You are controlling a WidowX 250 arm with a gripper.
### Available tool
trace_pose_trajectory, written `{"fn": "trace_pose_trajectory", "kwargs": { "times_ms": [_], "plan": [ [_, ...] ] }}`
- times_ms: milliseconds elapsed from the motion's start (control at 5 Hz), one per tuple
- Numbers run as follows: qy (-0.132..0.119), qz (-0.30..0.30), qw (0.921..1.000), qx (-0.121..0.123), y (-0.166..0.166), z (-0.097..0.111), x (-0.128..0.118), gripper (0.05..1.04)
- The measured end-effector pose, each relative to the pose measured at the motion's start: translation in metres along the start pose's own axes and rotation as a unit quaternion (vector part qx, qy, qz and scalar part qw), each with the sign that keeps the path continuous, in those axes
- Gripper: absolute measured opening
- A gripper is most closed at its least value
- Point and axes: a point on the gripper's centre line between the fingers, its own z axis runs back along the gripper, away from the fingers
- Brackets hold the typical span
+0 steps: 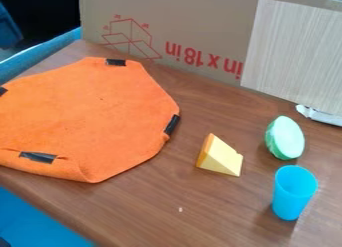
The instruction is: Put the yellow figure on the top edge of the cloth
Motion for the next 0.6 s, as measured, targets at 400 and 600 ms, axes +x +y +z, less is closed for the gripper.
{"fn": "trace_pose_trajectory", "kwargs": {
  "times_ms": [400,600],
  "plan": [
    [0.053,-0.112,0.9899,-0.069,-0.005,-0.029,0.013,1.0],
    [0.079,-0.231,0.9682,-0.056,-0.012,-0.043,0.032,1.0]
  ]
}}
